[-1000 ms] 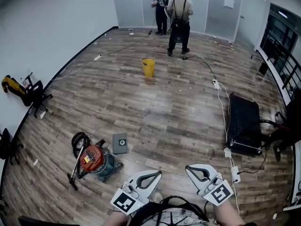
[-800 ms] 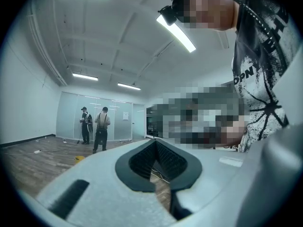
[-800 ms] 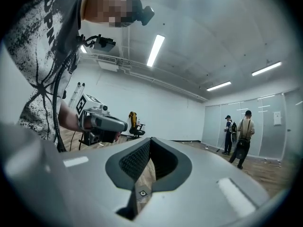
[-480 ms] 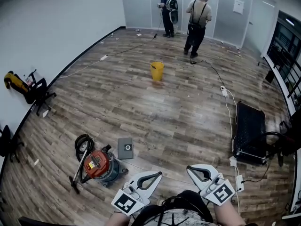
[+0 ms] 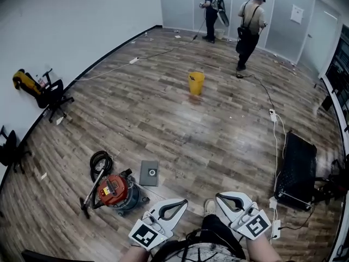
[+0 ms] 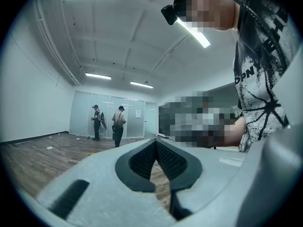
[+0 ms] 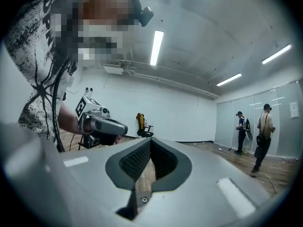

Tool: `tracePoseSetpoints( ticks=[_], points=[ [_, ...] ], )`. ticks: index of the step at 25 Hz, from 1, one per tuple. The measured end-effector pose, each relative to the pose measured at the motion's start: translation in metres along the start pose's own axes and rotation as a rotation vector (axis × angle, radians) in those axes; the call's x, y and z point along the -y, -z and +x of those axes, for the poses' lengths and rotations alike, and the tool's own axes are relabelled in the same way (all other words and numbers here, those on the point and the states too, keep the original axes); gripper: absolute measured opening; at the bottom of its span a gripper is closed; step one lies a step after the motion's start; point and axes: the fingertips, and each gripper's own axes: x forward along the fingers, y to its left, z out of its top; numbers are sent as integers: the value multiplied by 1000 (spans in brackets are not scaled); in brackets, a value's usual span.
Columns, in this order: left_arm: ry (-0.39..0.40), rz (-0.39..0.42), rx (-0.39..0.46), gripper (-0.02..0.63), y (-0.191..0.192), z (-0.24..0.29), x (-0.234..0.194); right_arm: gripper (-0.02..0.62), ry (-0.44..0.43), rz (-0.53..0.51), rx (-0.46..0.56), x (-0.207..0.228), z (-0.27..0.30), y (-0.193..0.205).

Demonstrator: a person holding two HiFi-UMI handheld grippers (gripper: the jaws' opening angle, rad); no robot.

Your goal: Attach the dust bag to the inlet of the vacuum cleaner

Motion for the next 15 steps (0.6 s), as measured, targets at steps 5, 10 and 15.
tracePoseSetpoints(
  ticks=[5, 10, 15],
  points=[
    [-107, -11, -1, 0, -2, 37, -42, 5, -125, 8, 15, 46, 32, 4],
    [-207, -35, 20, 0, -10, 88, -86, 5, -233, 10, 14, 112, 57, 3],
    [-252, -33, 21, 0, -8, 155, -115, 5, -283, 11, 49, 178, 68, 11]
  ],
)
